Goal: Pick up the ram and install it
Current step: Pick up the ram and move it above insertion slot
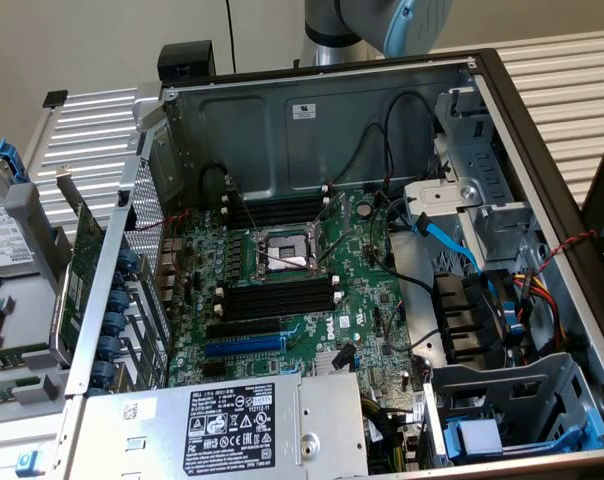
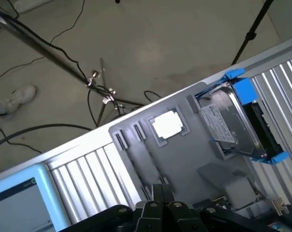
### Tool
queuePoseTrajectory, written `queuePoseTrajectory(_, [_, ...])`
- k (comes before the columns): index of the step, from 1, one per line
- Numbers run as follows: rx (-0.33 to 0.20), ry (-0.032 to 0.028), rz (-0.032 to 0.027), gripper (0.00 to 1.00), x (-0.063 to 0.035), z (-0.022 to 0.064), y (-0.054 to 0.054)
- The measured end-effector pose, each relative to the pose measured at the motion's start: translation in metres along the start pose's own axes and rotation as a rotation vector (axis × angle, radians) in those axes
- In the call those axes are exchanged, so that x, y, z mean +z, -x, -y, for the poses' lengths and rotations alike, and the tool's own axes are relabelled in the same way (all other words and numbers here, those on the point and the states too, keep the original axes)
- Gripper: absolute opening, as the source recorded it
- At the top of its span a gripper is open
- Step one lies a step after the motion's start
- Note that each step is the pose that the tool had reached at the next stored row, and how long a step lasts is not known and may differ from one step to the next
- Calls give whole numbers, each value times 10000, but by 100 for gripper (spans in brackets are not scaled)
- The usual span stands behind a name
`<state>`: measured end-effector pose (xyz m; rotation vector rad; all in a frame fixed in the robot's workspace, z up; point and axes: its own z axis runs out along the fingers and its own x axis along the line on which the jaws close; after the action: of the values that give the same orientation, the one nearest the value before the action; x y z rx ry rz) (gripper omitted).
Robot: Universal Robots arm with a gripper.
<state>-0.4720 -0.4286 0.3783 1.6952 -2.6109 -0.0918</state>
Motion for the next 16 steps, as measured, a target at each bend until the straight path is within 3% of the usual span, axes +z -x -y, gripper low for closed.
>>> queuePoseTrajectory(3, [-543,-5,-31,10,1,0,0])
queuePoseTrajectory(5, [-903,-41,-38,10,1,0,0])
queuePoseTrajectory(7, [-1228,-148,-14,10,3,-1,1])
queuePoseTrajectory(10, [-1588,-444,76,10,8,1,0])
queuePoseTrajectory(12, [-1904,-566,104,10,15,2,0])
queuePoseTrajectory(13, [-2086,-593,107,10,19,2,0])
queuePoseTrajectory(16, [-2624,-590,91,10,31,2,0])
